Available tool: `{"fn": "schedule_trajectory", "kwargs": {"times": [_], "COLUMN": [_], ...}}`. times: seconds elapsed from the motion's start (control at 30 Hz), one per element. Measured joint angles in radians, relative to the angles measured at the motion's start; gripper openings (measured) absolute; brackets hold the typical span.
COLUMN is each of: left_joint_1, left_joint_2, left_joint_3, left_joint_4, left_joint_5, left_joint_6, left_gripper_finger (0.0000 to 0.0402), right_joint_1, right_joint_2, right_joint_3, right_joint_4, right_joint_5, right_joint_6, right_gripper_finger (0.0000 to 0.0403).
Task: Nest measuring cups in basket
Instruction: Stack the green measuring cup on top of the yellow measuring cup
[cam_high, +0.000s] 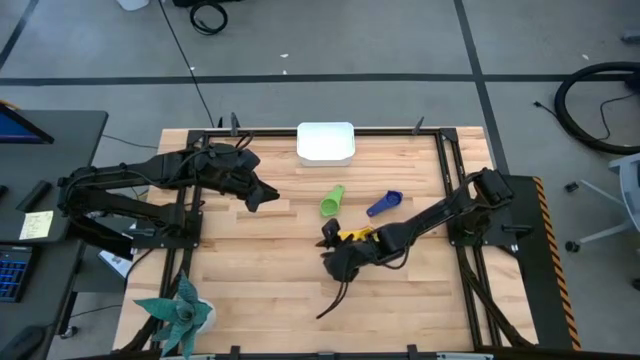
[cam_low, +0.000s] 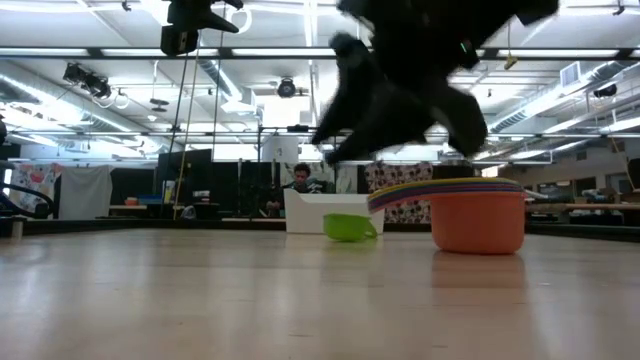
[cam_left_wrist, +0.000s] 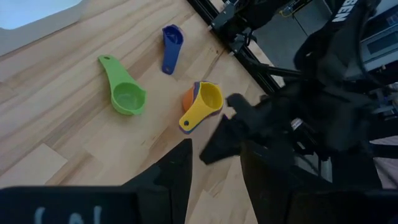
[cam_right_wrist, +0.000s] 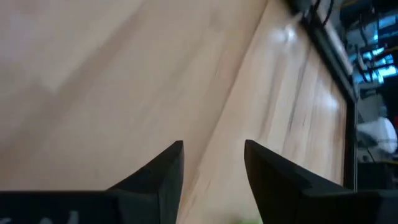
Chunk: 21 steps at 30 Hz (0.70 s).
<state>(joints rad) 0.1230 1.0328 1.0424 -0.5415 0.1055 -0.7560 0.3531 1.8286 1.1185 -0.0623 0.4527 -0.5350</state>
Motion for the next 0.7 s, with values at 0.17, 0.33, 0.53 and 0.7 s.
{"fn": "schedule_trajectory", "kwargs": {"times": [0.17,0.33,0.53,0.7], "left_joint_1": [0.000,0.000,0.000,0.002], "left_joint_2": [0.000,0.000,0.000,0.000], "left_joint_3": [0.000,0.000,0.000,0.000], "left_joint_4": [0.000,0.019,0.026,0.026], "left_joint_5": [0.000,0.000,0.000,-0.002], "left_joint_6": [0.001,0.007,0.008,0.009], "left_gripper_finger": [0.0141,0.0141,0.0141,0.0141], "right_joint_1": [-0.008,-0.044,-0.122,-0.192], "right_joint_2": [-0.001,-0.027,-0.080,-0.129], "right_joint_3": [0.128,0.289,0.471,0.591], "right_joint_4": [-0.037,-0.290,-0.636,-0.895], "right_joint_5": [0.036,0.053,0.016,-0.005], "right_joint_6": [0.000,0.024,0.139,0.174], "right_gripper_finger": [0.0169,0.0169,0.0169,0.0168]}}
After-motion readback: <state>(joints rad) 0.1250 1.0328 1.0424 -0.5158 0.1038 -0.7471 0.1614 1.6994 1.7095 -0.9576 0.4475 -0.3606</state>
